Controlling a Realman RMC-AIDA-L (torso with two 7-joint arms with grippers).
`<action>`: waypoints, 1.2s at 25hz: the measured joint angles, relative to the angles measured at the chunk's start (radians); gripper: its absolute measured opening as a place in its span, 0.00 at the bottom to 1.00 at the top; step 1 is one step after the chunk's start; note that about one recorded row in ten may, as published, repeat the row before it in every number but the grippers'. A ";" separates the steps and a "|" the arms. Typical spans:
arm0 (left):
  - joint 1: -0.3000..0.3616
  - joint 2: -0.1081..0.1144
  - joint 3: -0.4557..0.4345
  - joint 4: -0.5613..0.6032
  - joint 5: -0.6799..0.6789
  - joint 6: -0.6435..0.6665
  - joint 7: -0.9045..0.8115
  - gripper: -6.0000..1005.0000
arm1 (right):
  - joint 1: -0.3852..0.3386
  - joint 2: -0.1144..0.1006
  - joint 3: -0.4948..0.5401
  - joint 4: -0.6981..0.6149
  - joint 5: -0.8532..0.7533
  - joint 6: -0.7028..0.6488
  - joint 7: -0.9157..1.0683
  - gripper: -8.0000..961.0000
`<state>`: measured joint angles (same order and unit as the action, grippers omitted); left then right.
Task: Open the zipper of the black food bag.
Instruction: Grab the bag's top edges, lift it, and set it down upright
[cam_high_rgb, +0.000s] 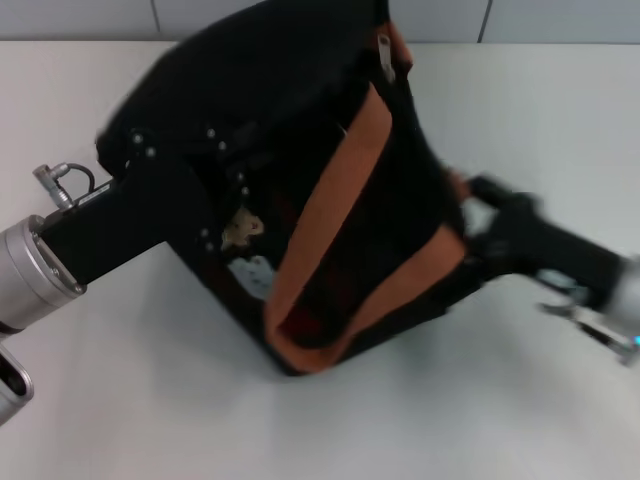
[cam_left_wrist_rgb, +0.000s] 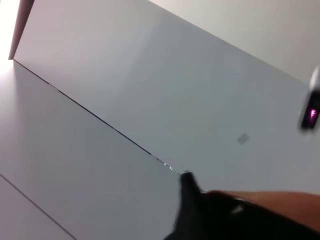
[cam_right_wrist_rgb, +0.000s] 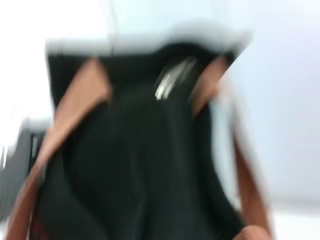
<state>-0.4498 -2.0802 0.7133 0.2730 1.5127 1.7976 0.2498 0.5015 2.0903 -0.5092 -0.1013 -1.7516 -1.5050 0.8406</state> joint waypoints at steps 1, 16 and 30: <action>0.001 0.000 0.000 0.000 0.001 0.000 0.000 0.10 | -0.030 -0.001 0.020 -0.001 0.027 -0.033 -0.018 0.87; -0.005 0.000 0.013 -0.029 -0.002 -0.006 0.042 0.09 | -0.149 -0.004 0.081 0.006 0.164 -0.143 -0.096 0.87; -0.013 0.000 0.014 -0.015 -0.004 -0.003 0.055 0.09 | -0.175 -0.001 0.271 0.081 0.147 -0.315 -0.173 0.87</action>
<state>-0.4629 -2.0801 0.7269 0.2578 1.5089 1.7947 0.3045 0.3263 2.0894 -0.2379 -0.0202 -1.6045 -1.8196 0.6679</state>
